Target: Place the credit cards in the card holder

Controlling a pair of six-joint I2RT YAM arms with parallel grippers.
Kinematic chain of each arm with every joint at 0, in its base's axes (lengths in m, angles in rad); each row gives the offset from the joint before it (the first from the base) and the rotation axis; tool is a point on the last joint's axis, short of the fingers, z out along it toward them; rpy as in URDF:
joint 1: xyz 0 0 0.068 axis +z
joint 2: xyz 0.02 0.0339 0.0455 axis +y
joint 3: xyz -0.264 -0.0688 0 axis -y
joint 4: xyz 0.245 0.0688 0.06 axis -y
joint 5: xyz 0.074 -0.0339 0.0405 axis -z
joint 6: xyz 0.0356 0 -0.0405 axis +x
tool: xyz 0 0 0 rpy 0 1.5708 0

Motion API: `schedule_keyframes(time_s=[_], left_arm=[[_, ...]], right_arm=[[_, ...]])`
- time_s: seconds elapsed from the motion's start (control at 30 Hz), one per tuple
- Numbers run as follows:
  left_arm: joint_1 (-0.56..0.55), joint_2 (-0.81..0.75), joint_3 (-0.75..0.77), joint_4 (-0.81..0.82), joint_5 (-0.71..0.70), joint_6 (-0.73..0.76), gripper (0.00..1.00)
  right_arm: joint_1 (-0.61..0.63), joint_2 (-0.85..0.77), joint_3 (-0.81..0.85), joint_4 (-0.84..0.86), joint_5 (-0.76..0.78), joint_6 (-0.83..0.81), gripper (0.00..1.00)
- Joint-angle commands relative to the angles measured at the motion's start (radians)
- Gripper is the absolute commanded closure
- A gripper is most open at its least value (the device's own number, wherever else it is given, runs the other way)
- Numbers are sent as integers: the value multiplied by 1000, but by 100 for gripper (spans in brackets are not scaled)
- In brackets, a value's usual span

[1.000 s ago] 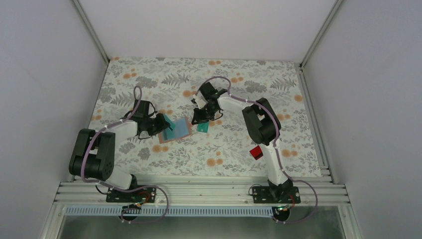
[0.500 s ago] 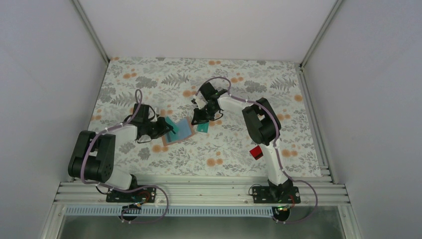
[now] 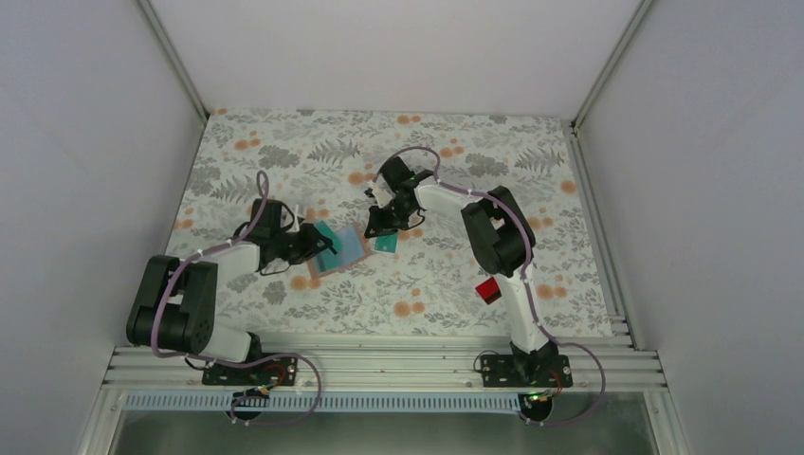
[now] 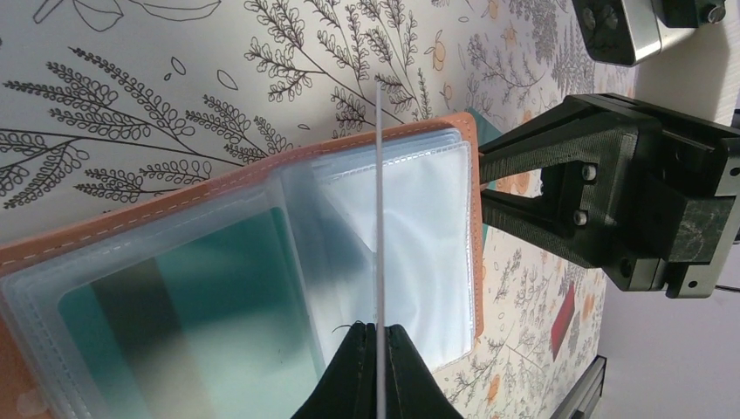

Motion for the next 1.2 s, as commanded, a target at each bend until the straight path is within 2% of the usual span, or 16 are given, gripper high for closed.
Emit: schedule_keyframes(time_s=[0.0, 0.13, 0.23, 0.6, 0.67, 0.77, 0.9, 1.17], left_arm=[[4, 15, -19, 51, 34, 13, 98], [4, 47, -37, 68, 36, 19, 98], [6, 67, -39, 78, 42, 23, 98], [5, 98, -14, 62, 53, 56, 98], [7, 105, -9, 60, 58, 61, 98], [7, 120, -2, 61, 65, 67, 98], [6, 136, 9, 57, 72, 74, 98], [7, 157, 18, 43, 89, 86, 98]], right_arm=[[7, 28, -13, -86, 98, -9, 93], [6, 5, 1, -106, 96, -39, 75], [0, -16, 29, -134, 107, -56, 67], [-7, -136, 62, -168, 88, -99, 49], [-5, -157, 37, -142, 44, -95, 52], [5, -157, 8, -93, -45, -77, 64], [21, -109, 8, -66, -74, -55, 79], [22, -31, 4, -28, -71, -32, 93]])
